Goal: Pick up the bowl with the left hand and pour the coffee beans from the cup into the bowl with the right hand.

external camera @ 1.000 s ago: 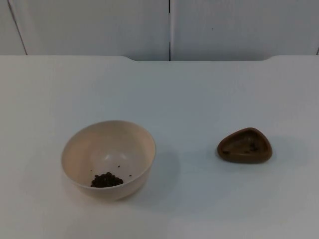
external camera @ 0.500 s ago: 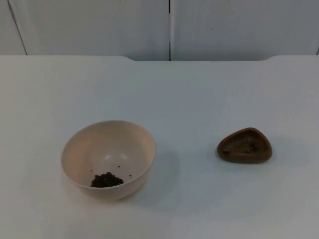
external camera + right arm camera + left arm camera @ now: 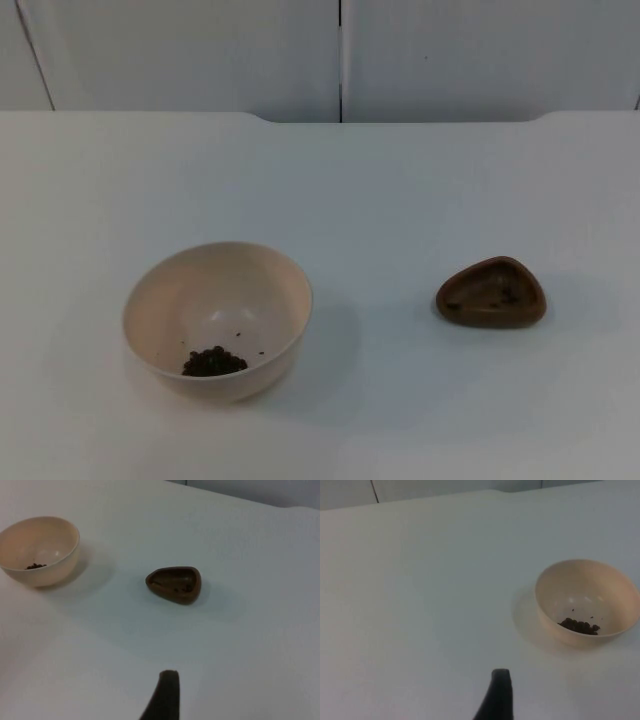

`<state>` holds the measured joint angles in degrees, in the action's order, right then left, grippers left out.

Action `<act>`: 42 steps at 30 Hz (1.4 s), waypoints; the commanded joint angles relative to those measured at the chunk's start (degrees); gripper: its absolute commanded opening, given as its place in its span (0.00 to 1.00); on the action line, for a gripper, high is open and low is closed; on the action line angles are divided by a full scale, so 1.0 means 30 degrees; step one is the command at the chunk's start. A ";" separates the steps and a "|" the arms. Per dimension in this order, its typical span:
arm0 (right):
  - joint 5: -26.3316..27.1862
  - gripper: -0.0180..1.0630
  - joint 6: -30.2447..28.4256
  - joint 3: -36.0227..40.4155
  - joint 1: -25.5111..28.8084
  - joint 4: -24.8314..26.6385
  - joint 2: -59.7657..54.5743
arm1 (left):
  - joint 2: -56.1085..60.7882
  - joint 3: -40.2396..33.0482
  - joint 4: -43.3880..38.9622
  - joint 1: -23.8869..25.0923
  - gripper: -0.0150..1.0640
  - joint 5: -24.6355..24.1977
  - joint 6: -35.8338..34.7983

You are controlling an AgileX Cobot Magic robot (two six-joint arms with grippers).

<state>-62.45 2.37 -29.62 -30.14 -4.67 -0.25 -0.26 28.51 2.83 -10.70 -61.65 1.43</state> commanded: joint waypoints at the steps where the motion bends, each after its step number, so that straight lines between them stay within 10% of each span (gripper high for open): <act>1: 0.0244 0.71 -0.0145 0.0066 -0.0121 0.0292 0.0082 | 0.0087 -0.0094 -0.0122 -0.0030 0.69 -0.0011 -0.0098; 14: 0.0244 0.72 -0.0146 0.0066 -0.0121 0.0304 0.0082 | 0.0087 -0.0094 -0.0122 -0.0030 0.77 -0.0011 -0.0076; 20: 0.0244 0.97 -0.0146 0.0066 -0.0121 0.0304 0.0082 | 0.0087 -0.0094 -0.0122 -0.0030 0.99 -0.0011 -0.0076; 42: 0.0244 0.99 -0.0146 0.0066 -0.0121 0.0270 0.0082 | 0.0087 -0.0094 -0.0122 -0.0030 0.99 -0.0011 -0.0076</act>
<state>-62.45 2.37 -29.62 -30.14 -4.10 -0.25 -0.26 28.51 2.83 -10.70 -61.74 1.43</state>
